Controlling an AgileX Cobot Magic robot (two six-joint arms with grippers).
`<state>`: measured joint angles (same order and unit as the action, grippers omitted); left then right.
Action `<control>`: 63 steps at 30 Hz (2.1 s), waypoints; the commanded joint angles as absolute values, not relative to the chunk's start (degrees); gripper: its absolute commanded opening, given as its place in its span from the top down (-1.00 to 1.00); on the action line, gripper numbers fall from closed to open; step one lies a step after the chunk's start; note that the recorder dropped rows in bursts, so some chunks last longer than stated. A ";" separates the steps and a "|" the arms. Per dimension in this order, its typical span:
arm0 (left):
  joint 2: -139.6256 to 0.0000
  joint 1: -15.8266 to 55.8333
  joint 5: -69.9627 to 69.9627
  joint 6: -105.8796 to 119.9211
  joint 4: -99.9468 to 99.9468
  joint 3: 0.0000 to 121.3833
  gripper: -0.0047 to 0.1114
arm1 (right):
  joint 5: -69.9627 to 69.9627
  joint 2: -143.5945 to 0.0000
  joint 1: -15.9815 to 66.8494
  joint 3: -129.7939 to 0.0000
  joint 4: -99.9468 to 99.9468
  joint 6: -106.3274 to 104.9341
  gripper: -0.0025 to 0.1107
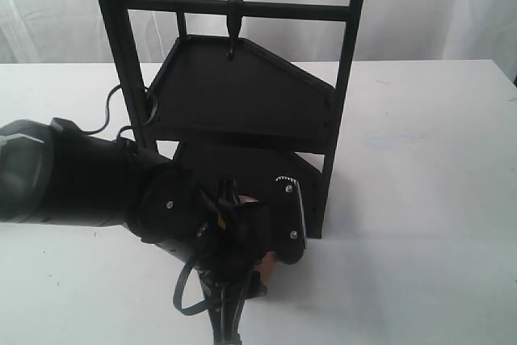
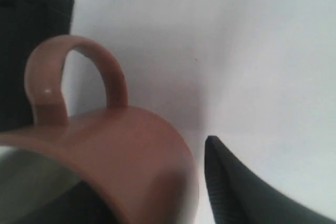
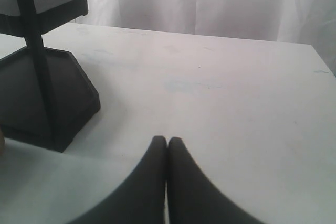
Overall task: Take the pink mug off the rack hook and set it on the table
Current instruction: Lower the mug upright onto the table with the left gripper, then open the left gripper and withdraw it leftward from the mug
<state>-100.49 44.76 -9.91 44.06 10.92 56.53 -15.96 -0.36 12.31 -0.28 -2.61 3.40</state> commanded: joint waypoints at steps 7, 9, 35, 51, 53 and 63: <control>-99.89 44.72 -12.05 43.26 11.87 56.07 0.04 | -15.80 0.00 11.97 0.00 -2.81 3.47 0.96; -98.64 44.72 -12.05 43.26 11.87 56.07 0.04 | -15.80 0.00 11.97 0.00 -2.81 3.47 0.96; -92.42 44.72 -13.52 39.41 11.67 56.07 -0.23 | -15.80 0.00 11.97 0.00 -2.81 3.47 0.96; -85.76 44.72 -18.79 37.58 9.64 56.07 -0.31 | -15.80 0.00 11.97 0.00 -2.81 3.47 0.96; -84.81 44.72 -19.91 37.28 9.35 56.07 -0.31 | -15.80 0.00 11.97 0.00 -2.81 3.47 0.96; -78.34 44.72 -25.63 35.32 8.53 56.07 -0.37 | -15.80 0.00 11.97 0.00 -2.81 3.47 0.96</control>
